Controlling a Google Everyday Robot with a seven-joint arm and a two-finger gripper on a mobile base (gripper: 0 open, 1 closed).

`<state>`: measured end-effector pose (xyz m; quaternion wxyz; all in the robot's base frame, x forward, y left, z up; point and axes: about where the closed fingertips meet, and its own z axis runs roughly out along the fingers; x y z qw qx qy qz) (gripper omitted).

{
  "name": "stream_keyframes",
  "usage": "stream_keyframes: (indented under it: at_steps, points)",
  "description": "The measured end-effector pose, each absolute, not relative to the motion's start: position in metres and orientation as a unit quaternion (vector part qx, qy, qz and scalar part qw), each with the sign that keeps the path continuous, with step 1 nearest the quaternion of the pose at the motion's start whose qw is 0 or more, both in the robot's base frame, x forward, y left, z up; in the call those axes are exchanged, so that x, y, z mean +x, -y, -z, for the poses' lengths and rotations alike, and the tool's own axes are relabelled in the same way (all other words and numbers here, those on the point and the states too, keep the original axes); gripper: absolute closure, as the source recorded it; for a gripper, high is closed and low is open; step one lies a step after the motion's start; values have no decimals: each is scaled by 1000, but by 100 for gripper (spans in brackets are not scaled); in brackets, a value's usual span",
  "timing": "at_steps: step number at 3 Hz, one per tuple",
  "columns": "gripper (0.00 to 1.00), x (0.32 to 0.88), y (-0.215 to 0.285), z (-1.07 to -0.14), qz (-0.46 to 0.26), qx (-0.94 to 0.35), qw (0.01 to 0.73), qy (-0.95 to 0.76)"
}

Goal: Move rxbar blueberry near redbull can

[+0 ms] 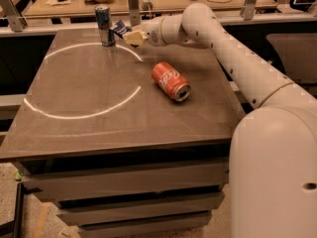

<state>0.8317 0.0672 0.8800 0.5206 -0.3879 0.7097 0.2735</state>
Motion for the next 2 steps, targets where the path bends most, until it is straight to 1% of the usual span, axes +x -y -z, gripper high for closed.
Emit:
stream_keyframes:
  at_steps: [1, 2]
  points:
    - [100, 842, -86, -876, -284, -396, 515, -705]
    - [83, 842, -88, -877, -285, -396, 516, -704]
